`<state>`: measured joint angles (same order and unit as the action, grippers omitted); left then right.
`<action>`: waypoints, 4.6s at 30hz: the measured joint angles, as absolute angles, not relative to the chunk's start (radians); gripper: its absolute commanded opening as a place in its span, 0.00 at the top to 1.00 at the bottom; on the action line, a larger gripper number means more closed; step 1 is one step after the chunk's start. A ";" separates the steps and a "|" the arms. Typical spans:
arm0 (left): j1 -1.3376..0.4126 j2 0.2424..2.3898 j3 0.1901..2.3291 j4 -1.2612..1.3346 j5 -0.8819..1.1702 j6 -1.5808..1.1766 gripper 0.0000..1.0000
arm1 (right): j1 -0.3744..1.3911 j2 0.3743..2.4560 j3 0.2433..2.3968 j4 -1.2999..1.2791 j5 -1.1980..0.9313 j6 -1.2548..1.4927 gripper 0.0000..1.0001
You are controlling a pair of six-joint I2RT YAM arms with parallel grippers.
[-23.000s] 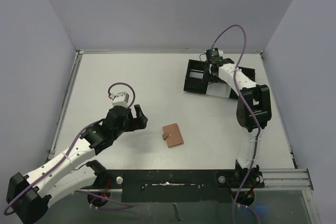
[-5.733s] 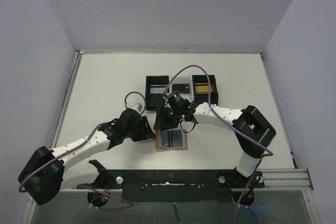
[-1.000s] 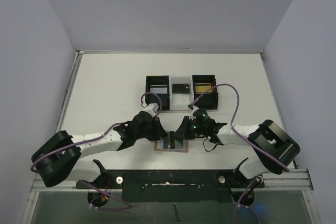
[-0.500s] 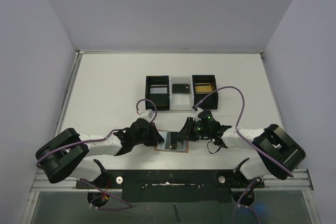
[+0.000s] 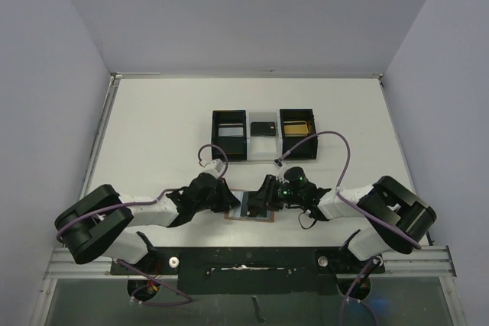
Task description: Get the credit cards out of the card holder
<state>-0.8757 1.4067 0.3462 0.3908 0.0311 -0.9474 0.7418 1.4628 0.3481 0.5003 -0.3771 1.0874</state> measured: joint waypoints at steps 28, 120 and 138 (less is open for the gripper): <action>-0.883 1.394 0.339 0.388 0.005 -0.958 0.97 | 0.781 1.414 0.337 0.451 -0.262 1.149 1.00; -0.435 1.020 0.763 -0.464 -0.056 -0.457 0.26 | 0.595 1.847 1.093 0.185 0.182 -0.652 1.00; -0.430 1.034 0.763 -0.470 -0.078 -0.450 0.25 | 0.583 2.009 1.194 0.204 0.175 -0.810 0.81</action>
